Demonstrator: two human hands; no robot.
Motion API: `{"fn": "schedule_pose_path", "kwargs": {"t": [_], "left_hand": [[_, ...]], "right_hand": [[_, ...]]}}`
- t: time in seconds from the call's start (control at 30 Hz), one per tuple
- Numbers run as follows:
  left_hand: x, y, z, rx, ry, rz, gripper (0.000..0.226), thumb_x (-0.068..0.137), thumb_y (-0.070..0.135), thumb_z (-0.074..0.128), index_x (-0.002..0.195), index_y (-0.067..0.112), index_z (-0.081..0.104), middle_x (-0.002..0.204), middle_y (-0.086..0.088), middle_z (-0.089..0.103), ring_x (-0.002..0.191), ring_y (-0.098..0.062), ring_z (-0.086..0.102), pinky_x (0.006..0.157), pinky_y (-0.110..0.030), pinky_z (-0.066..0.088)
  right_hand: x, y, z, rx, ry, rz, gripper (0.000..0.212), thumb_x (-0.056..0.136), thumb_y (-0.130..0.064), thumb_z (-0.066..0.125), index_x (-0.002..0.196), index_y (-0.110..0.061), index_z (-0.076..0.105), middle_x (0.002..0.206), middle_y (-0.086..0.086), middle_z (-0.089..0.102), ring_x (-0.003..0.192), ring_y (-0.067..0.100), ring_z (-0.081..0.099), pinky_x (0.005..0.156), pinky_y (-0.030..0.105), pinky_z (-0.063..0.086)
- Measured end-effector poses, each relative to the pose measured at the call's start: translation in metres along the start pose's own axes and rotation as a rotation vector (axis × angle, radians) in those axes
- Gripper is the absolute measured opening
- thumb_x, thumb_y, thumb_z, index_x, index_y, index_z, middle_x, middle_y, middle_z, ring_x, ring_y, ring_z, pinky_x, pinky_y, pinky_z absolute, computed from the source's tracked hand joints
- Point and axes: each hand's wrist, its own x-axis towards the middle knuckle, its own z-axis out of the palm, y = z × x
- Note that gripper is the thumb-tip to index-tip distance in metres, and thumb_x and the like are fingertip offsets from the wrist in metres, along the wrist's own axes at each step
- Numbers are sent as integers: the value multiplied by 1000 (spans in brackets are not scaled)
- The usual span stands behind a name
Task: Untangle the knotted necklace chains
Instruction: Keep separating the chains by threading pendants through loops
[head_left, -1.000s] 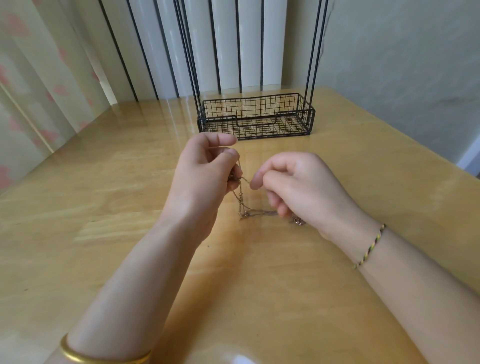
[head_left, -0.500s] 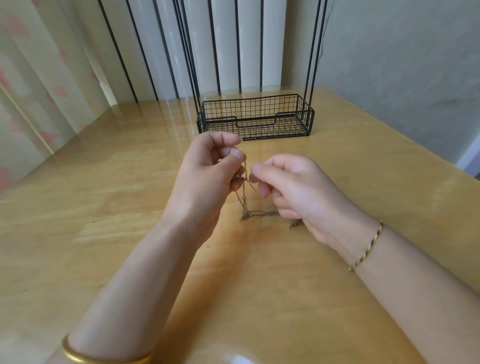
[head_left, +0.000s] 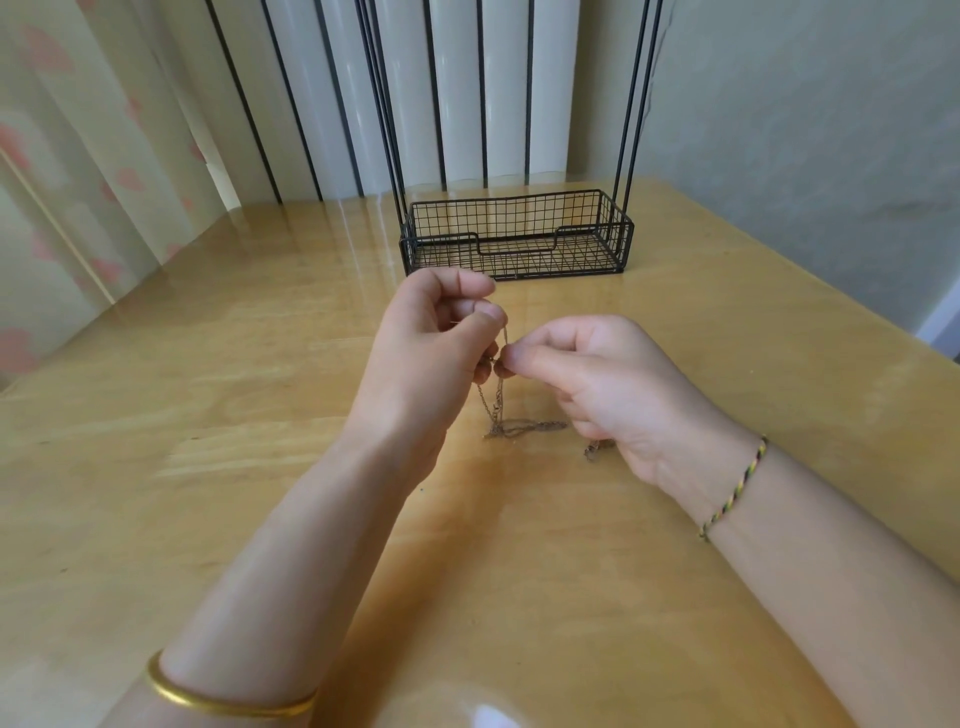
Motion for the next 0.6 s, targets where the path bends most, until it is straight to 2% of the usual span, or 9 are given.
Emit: {"fn": "schedule_pose_path", "kwargs": {"t": [0.17,0.33,0.53,0.6], "left_hand": [[1,-3,-1,66,-38,-43,15,92,0,55,97,14,58,74,3,55,59,-7,53,60,-23,46],[1,-2,-2,41,-111,-153,17,91,-1,55,97,15,59,79,2,54,64,-8,51,63,-23,44],[1,-3,-1,94,-171,-214,17,88,-5,55,93,10,62,78,-2,56,60,-7,49,58,-21,42],[1,-3,-2,109,-157,-218,17,88,-5,55,90,11,62,77,-2,56,60,-7,48,59,-21,43]], "right_hand": [[4,5,0,38,118,-8,15,84,-12,63,70,-14,65,49,-10,51,33,-1,41,33,8,27],[8,6,-5,111,213,5,11,83,-12,61,73,-12,66,60,-3,59,33,-1,41,34,6,24],[8,4,-5,126,202,-31,16,88,-8,54,74,-13,59,70,2,66,33,-3,45,34,8,29],[8,4,-5,147,198,-23,16,90,-7,51,76,-12,57,72,4,67,31,-1,42,33,9,26]]}}
